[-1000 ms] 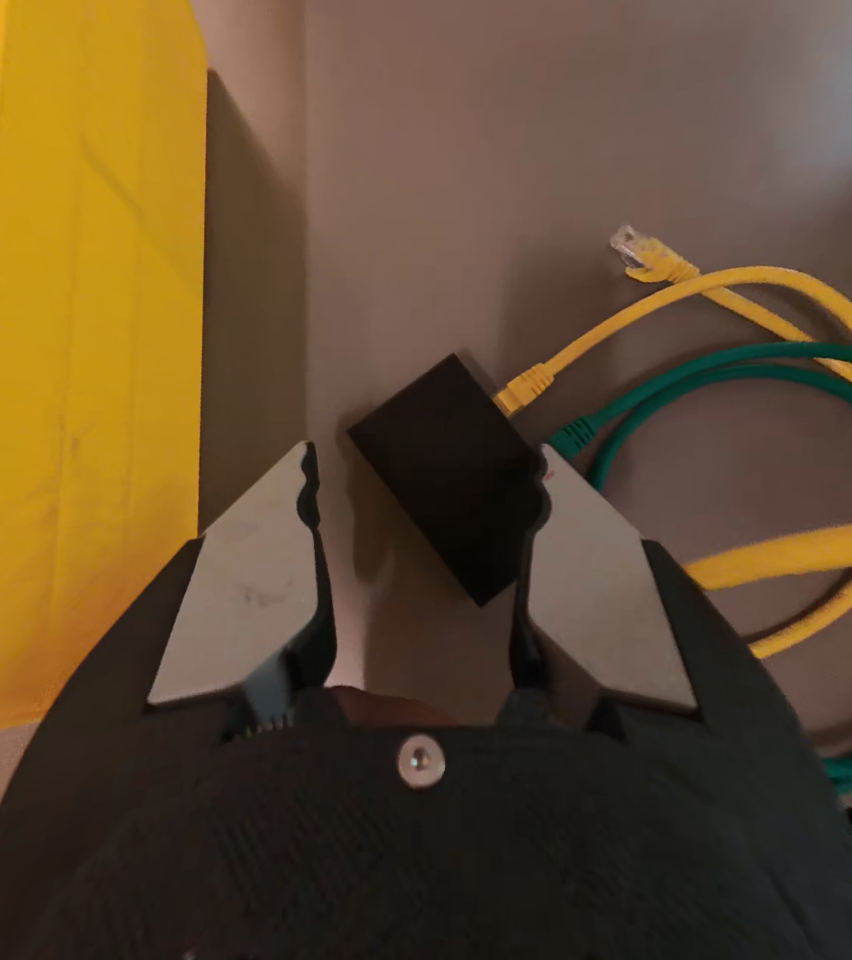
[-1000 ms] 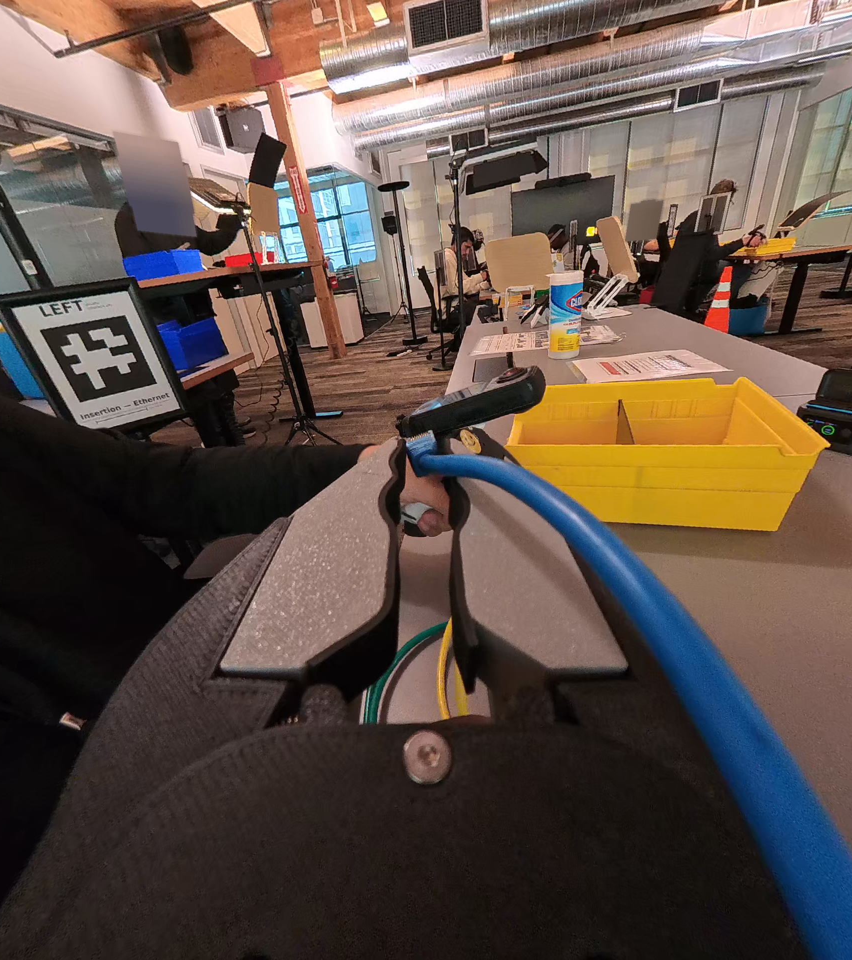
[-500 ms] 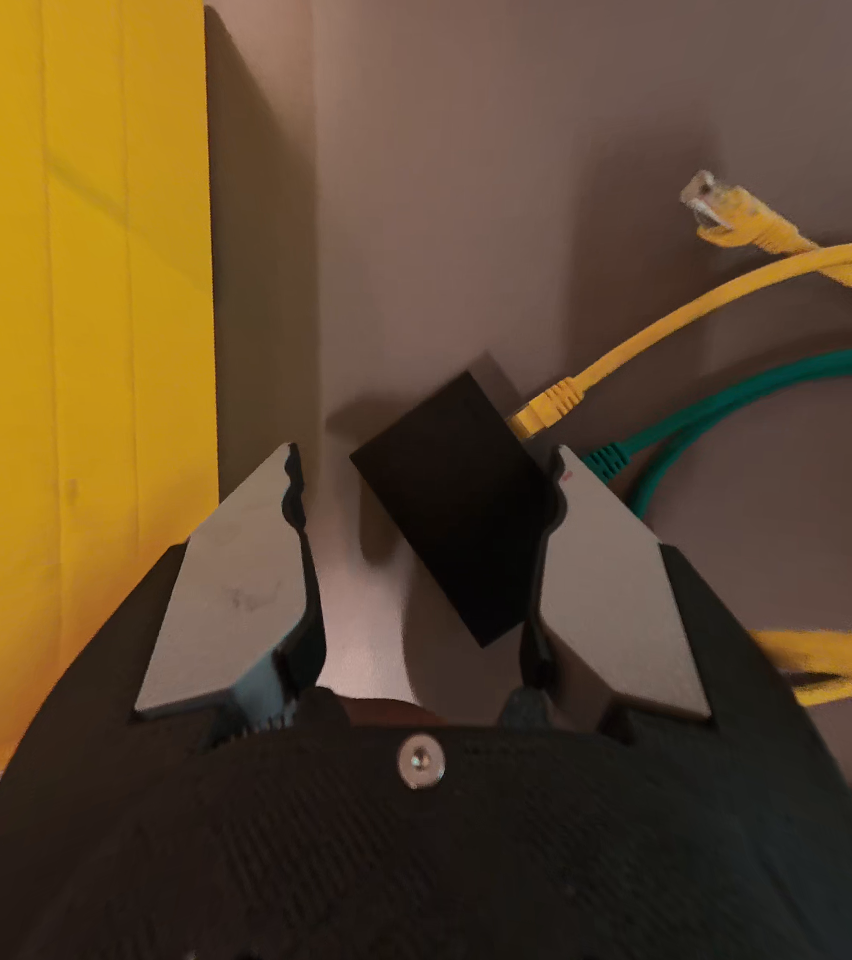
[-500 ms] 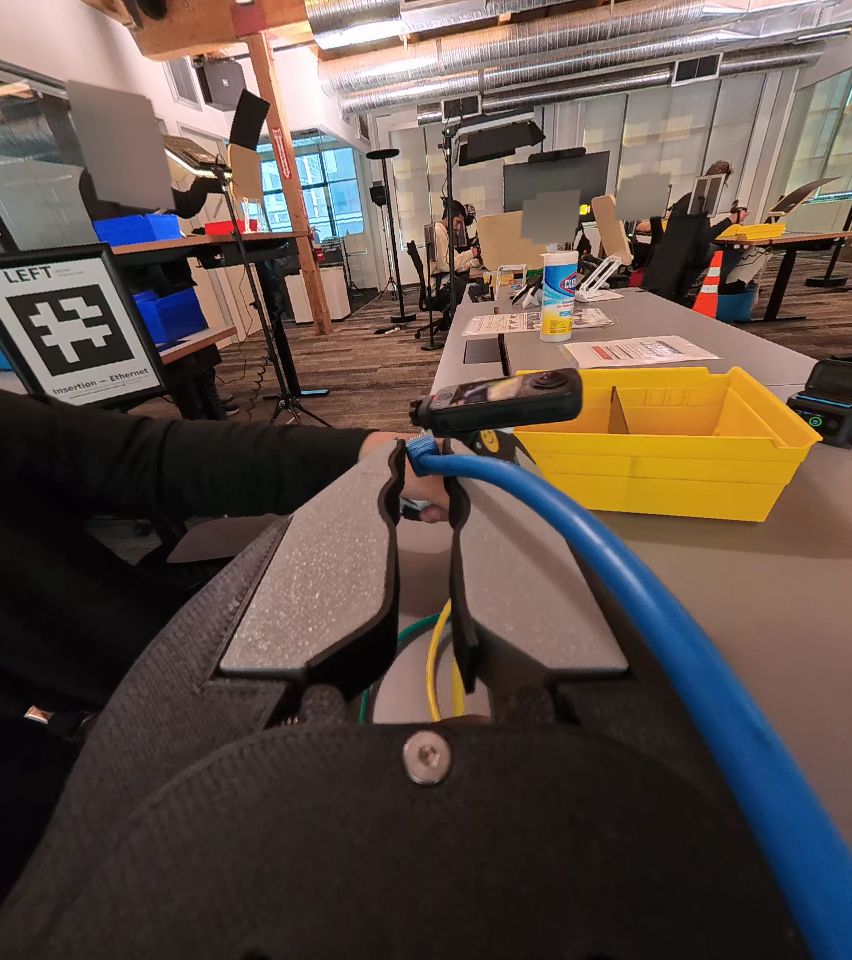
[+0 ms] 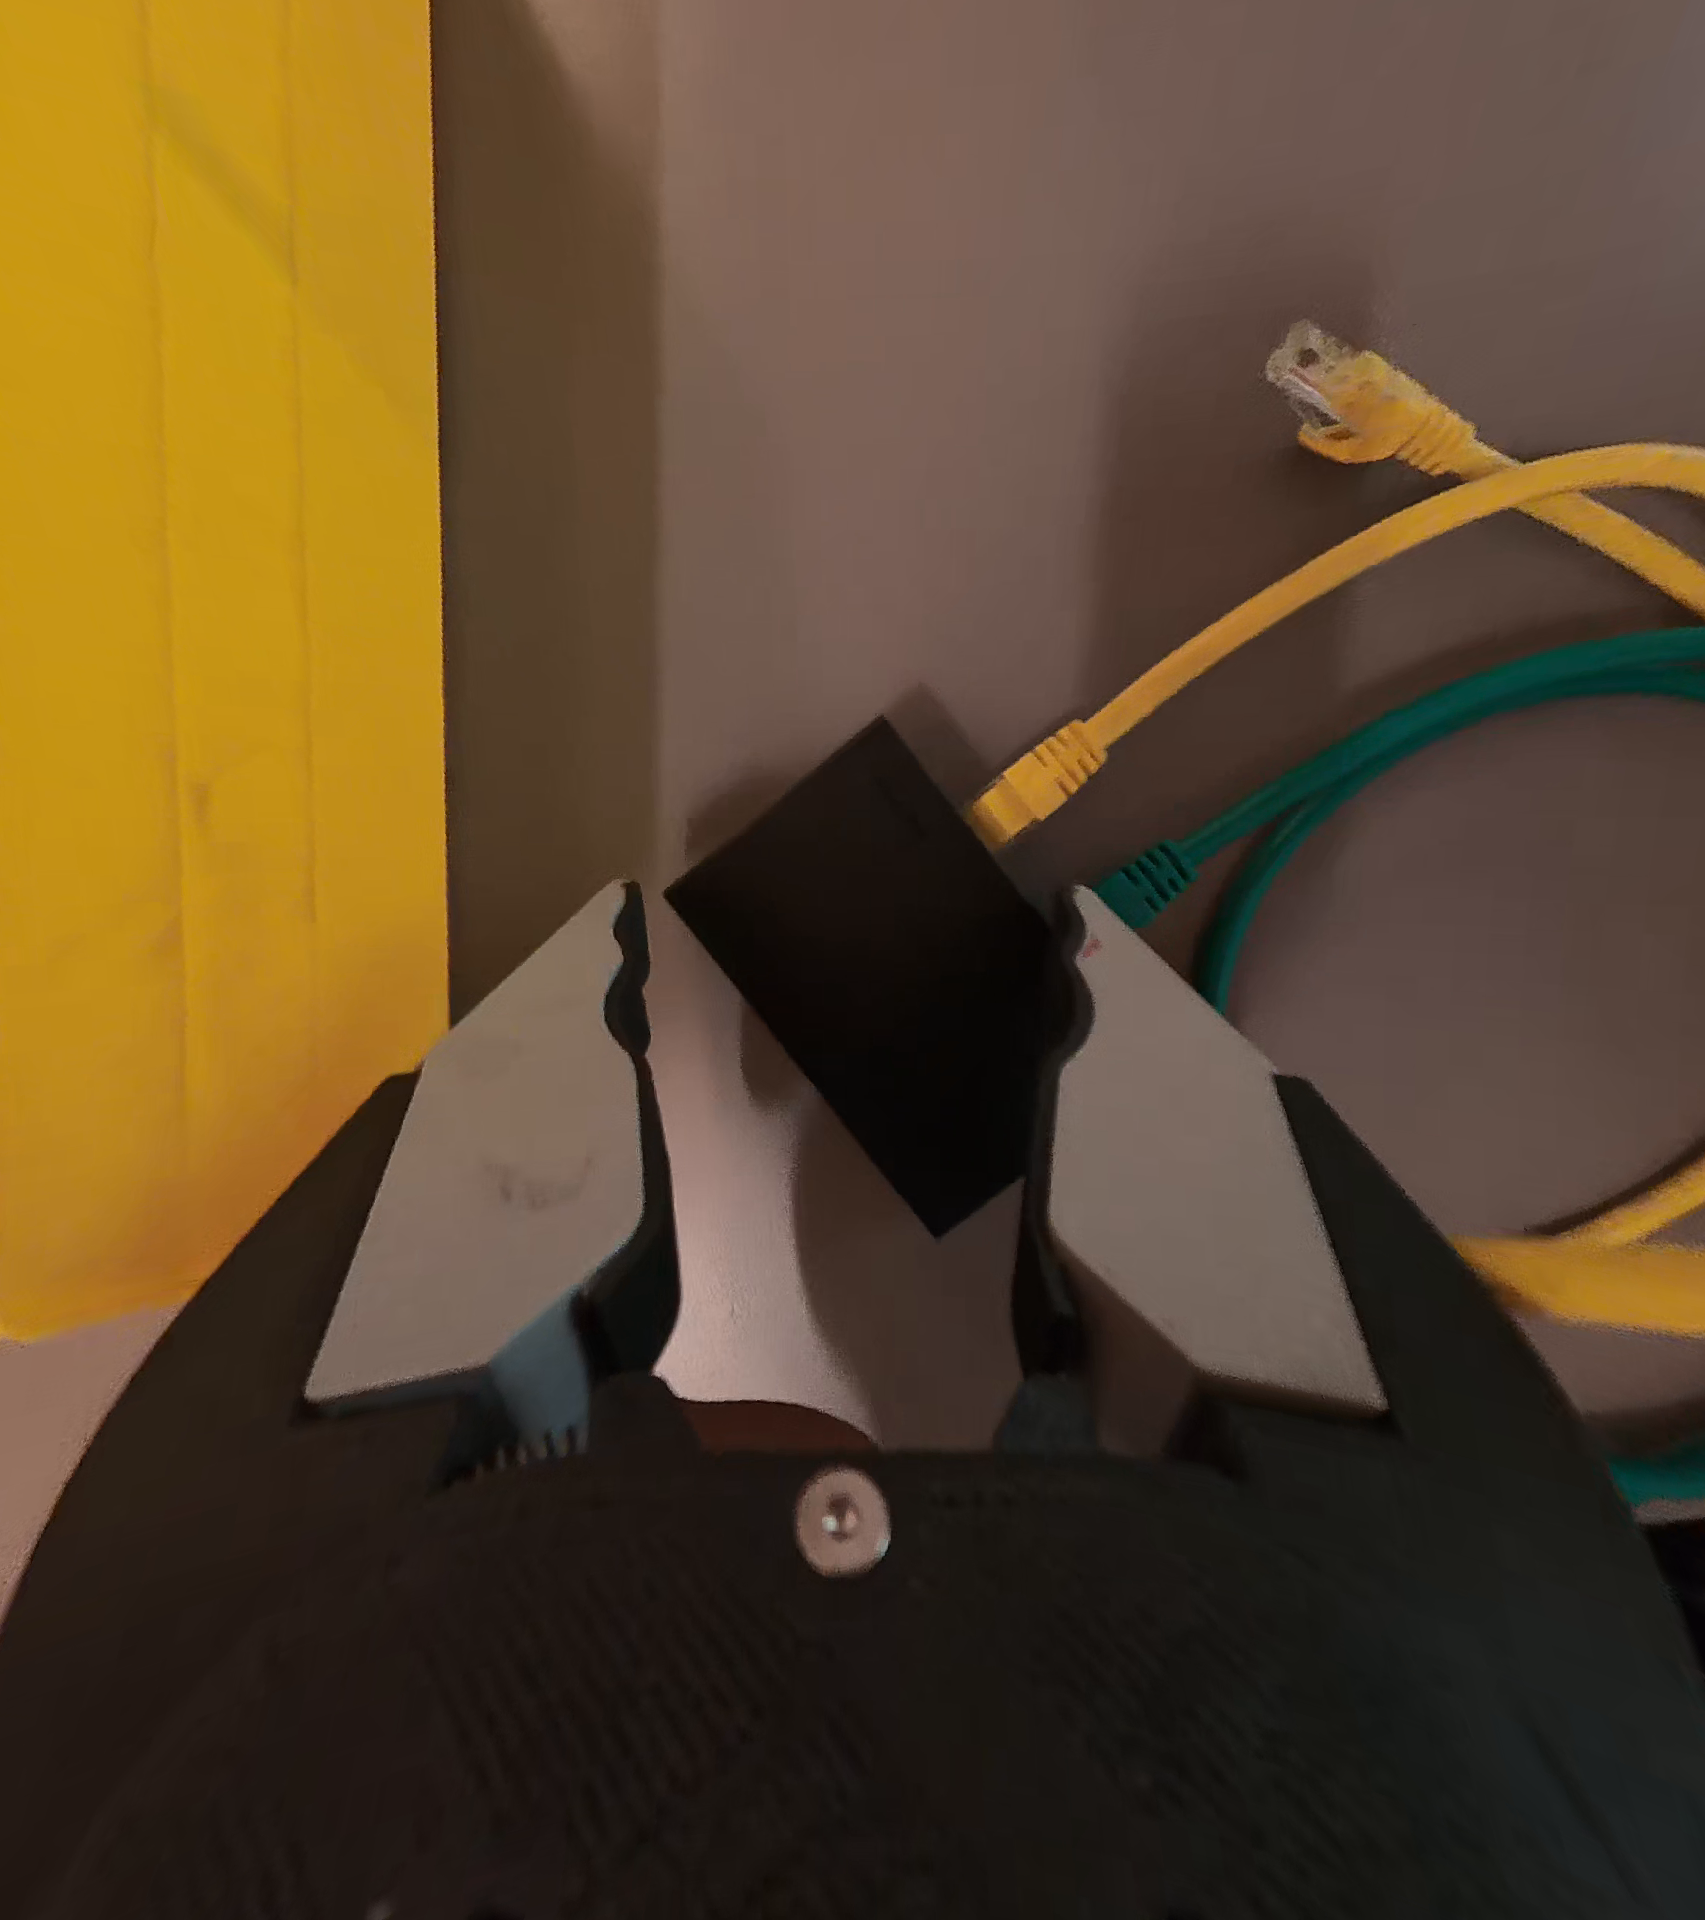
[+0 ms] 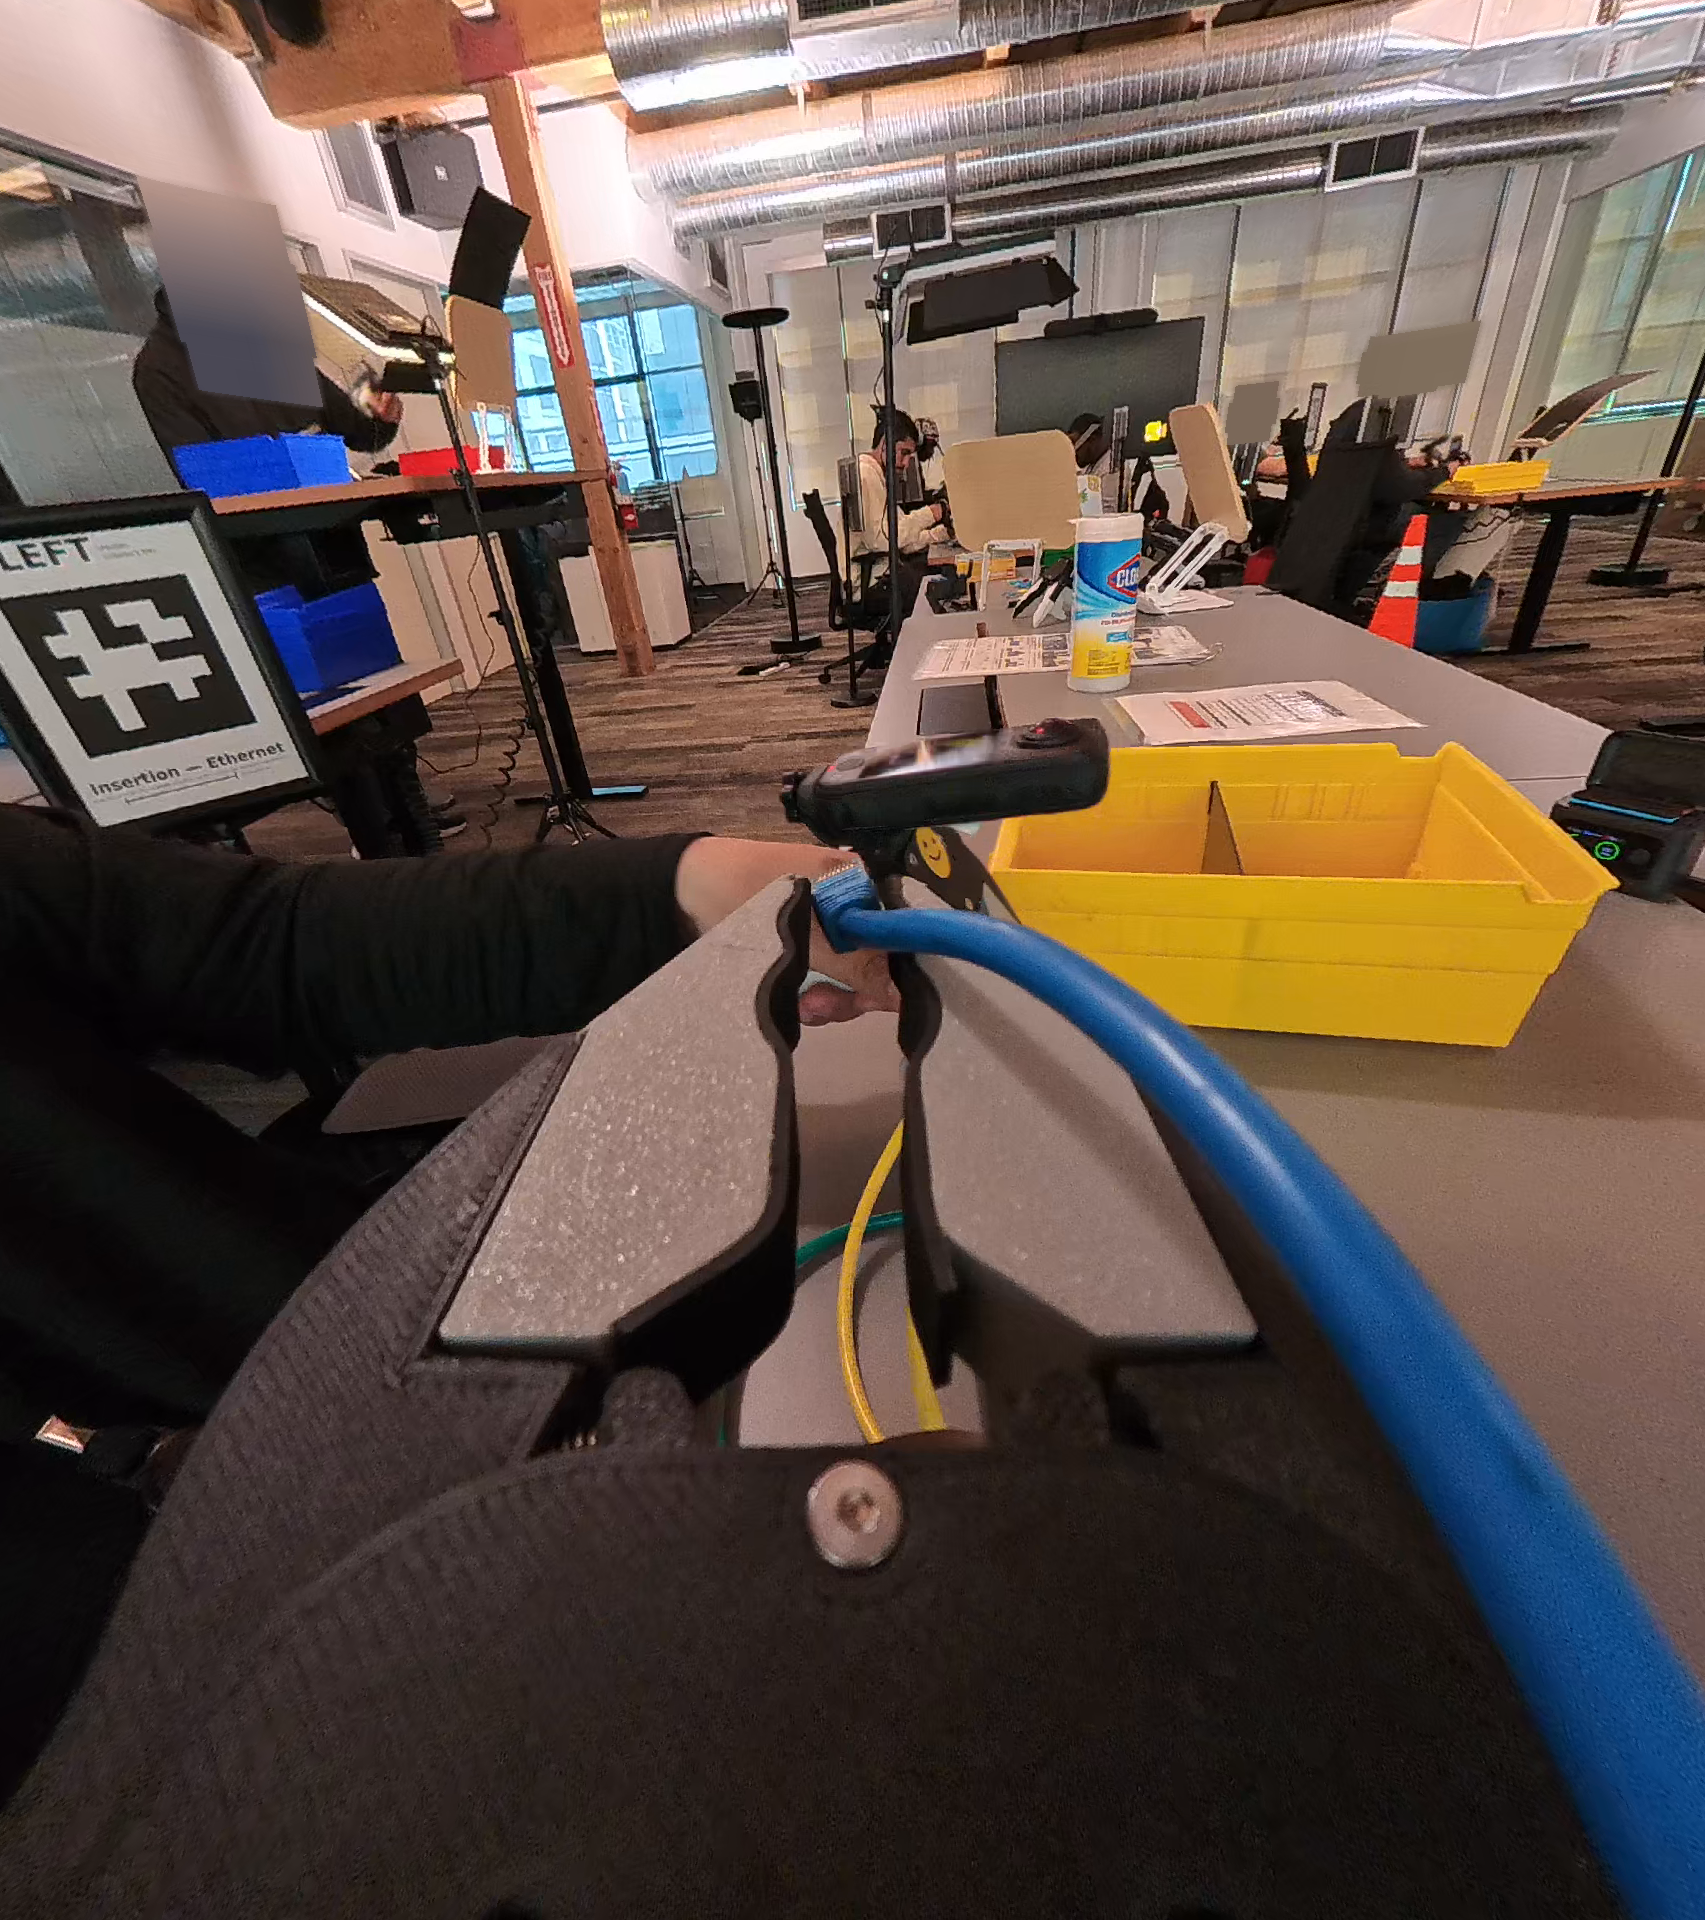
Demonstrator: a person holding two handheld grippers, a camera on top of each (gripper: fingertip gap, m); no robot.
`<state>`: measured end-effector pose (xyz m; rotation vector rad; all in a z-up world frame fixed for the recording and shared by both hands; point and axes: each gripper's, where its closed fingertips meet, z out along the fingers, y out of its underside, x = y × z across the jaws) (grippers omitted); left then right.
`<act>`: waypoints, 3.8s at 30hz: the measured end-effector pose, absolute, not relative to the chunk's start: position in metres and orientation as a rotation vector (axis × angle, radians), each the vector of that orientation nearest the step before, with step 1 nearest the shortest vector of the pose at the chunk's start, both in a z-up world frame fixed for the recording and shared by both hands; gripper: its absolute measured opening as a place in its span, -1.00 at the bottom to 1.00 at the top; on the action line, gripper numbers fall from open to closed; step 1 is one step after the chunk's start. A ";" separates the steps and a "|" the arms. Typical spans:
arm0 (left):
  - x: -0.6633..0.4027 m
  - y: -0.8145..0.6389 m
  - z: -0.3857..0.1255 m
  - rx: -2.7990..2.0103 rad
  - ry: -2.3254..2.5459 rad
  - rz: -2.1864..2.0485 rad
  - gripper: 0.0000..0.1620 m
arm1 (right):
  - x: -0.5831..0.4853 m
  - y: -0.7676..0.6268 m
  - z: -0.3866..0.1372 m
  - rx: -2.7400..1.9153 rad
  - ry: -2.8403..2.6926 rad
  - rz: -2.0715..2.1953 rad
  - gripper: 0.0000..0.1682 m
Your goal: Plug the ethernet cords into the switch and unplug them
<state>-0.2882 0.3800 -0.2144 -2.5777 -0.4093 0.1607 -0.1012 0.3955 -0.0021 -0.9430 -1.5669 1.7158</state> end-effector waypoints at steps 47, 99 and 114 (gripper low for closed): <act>-0.262 0.420 -0.126 -1.800 0.165 0.190 -0.22 | -0.135 0.412 -0.046 -0.945 -1.625 1.381 -0.87; -0.223 0.387 -0.161 -1.858 0.325 -0.542 -0.32 | -0.196 0.363 -0.138 -0.315 -1.782 0.375 -0.87; -0.227 0.388 -0.166 -1.898 0.326 -0.515 -0.33 | -0.199 0.367 -0.141 -0.464 -1.782 0.536 -0.87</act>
